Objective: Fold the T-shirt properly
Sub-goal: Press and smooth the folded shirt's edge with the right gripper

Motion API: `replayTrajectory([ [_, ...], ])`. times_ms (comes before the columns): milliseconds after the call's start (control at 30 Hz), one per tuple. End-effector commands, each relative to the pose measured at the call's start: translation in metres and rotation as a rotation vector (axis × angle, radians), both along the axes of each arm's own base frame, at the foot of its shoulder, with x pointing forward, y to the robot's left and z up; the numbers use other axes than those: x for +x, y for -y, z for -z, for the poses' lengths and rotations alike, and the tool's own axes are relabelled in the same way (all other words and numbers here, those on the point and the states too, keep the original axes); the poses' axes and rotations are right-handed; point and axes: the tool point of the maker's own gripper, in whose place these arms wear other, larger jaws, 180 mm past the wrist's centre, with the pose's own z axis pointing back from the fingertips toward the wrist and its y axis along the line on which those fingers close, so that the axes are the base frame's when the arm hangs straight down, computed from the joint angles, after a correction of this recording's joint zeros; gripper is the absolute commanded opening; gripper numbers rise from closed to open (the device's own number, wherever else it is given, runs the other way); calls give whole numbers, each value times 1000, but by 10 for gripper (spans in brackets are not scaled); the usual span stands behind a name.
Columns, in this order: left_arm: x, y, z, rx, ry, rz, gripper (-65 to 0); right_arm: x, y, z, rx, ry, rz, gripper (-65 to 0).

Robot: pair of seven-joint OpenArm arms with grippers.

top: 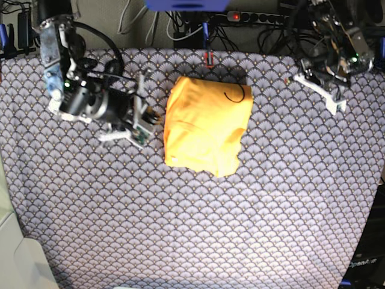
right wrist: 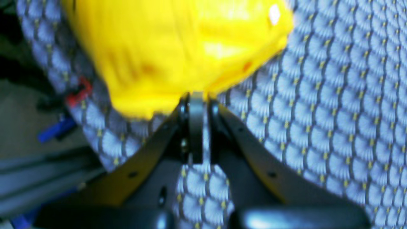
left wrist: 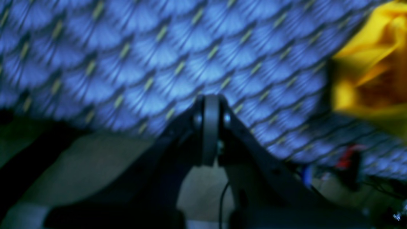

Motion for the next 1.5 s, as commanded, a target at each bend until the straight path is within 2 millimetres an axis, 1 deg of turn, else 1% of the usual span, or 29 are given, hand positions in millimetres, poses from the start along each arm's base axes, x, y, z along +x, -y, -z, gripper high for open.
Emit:
replayTrajectory([
  [0,-3,-2,-5,12,14,11,-650,8,-11,-16,45,44,-15,-636],
  [33,-11,-5,-2,19,-8,14,-650,10,-22,-20,59,45,-28,-636],
  [133,-39,-4,9,16,-78,13,-650,15,-51,-28,86,55,-85,-635],
  [233,-60,-4,16,19,-118,10,-650,8,-79,-26,114,36,-154,-635],
  [267,-65,-5,17,22,-123,9,-650,3,-88,-22,122,18,-177,-635],
  [333,-74,-6,19,25,-134,7,-650,0,-108,-22,162,5,-213,-635],
  [433,-84,-7,22,32,-146,4,-650,-9,-131,-4,215,-66,-245,-635],
  [500,-87,-8,22,33,-154,3,-650,-14,-140,12,240,-116,-253,-635],
  [567,-92,-9,23,38,-164,4,-650,-15,-148,22,261,-143,-262,-635],
  [667,-94,-11,23,43,-169,6,-650,-16,-152,40,269,-191,-261,-635],
  [700,-95,-11,23,43,-170,6,-650,-12,-151,45,275,-198,-251,-635],
  [800,-95,-11,23,44,-171,7,-650,-9,-144,66,287,-246,-210,-635],
  [833,-95,-11,23,44,-171,7,-650,-7,-139,70,278,-252,-202,-635],
  [900,-94,-11,23,44,-170,7,-650,-3,-131,72,260,-244,-198,-635],
  [967,-92,-11,23,43,-165,7,-650,0,-128,66,246,-221,-209,-635],
  [1033,-91,-11,23,43,-162,7,-650,1,-124,55,217,-186,-228,-635],
  [1100,-89,-11,22,42,-159,8,-650,0,-127,34,192,-128,-265,-635],
  [1233,-80,-10,21,39,-143,9,-650,-2,-132,-6,157,-14,-323,-635],
  [1267,-80,-10,21,40,-142,10,-650,0,-132,-13,151,8,-328,-635],
  [1300,-80,-10,20,40,-141,10,-650,1,-132,-16,150,14,-330,-635],
  [1367,-82,-10,21,40,-145,10,-650,10,-132,-20,143,32,-329,-635],
  [1467,-84,-9,21,39,-150,10,-650,21,-130,-2,148,-14,-304,-635],
])
